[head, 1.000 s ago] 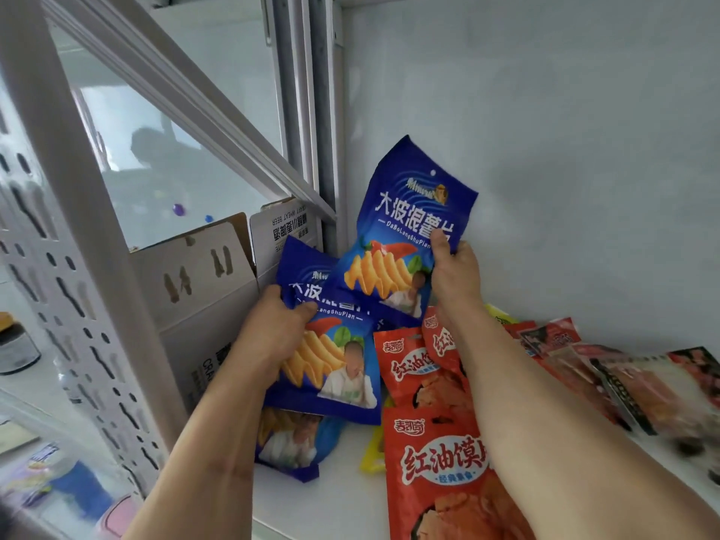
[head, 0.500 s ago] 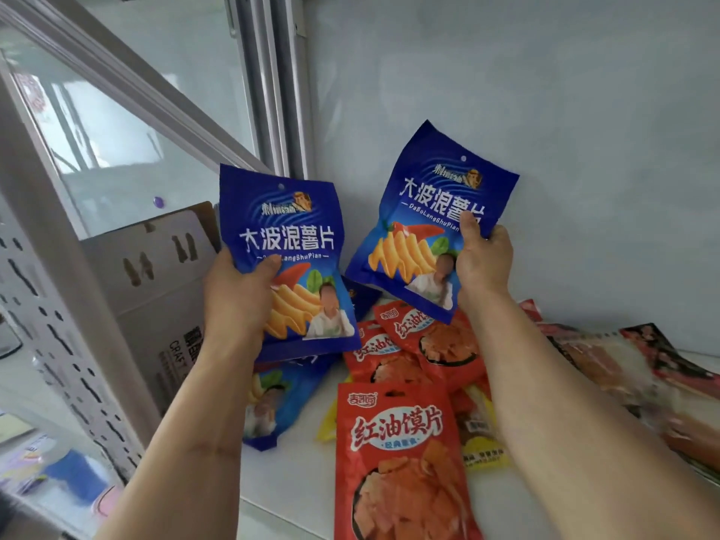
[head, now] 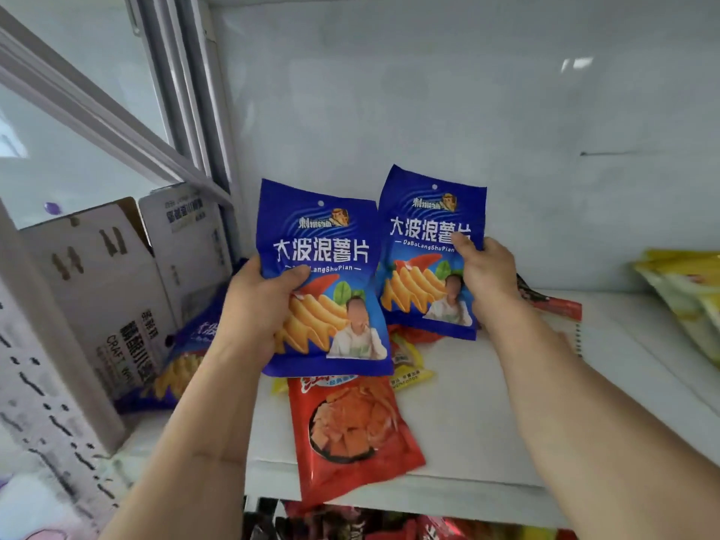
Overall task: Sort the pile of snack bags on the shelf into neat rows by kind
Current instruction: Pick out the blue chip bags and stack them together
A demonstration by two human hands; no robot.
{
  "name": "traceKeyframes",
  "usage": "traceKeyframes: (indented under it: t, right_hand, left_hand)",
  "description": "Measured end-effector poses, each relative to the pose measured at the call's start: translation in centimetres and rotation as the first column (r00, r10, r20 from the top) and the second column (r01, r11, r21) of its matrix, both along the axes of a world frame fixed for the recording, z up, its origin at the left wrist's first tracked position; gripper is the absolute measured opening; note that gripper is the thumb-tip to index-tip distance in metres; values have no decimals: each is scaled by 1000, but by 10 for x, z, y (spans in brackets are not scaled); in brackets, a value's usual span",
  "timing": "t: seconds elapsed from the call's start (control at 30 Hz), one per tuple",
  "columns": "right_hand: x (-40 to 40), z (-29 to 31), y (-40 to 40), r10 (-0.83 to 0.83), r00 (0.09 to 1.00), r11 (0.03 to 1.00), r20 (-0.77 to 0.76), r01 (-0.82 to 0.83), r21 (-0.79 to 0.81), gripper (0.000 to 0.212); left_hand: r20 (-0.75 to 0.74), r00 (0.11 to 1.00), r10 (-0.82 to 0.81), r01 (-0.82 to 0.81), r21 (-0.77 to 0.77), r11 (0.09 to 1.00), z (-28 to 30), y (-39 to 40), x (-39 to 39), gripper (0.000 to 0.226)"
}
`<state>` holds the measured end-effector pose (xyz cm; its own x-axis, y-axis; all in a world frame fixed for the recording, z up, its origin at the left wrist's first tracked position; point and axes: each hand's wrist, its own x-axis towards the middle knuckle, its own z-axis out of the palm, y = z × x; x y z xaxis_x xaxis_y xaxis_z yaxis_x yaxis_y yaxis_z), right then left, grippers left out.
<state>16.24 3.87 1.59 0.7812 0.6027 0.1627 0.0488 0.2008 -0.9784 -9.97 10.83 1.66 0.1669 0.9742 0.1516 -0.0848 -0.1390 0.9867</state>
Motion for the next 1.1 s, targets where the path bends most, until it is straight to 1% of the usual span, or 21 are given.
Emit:
traceKeyframes:
  t: [0.13,0.27,0.4,0.5,0.63,0.77,0.83,0.93,1.0,1.1]
  right_hand:
    - [9,-10,-51,-116,993,993,-22,116,-17,31]
    - [33,-16,-102,-230,973,973,-16,229,-41,29]
    - [71,-18,-146,-343,939,938,9,342,-55,33]
    - [110,-18,-172,-400,915,912,44,403,-81,33]
    - [164,-24,-192,-406,911,901,66,412,-136,32]
    - [213,-36,-187,-386,918,893,91,396,-212,31]
    - [236,-43,-178,-372,918,885,138,395,-246,32]
    - [262,-48,-159,-331,917,883,223,384,-269,35]
    - [271,-52,-145,-301,911,883,280,377,-277,33]
    - [276,-57,-128,-274,902,879,333,375,-295,34]
  left_hand:
    - [31,990,-140,141,-28,990,-8,-30,18,24]
    - [58,964,-260,262,-31,964,-10,-62,48,19]
    - [62,935,-349,351,-32,936,-9,-93,87,20]
    - [35,924,-380,381,-24,924,-11,-110,122,18]
    - [6,917,-398,398,-27,917,-17,-130,177,16]
    - [-24,924,-382,380,-50,923,-23,-143,231,19]
    - [-47,930,-364,360,-76,930,-28,-149,254,20]
    - [-66,937,-344,337,-99,936,-37,-157,284,14]
    - [-89,939,-332,322,-110,940,-45,-160,299,14]
    - [-112,939,-326,307,-158,939,-56,-157,313,13]
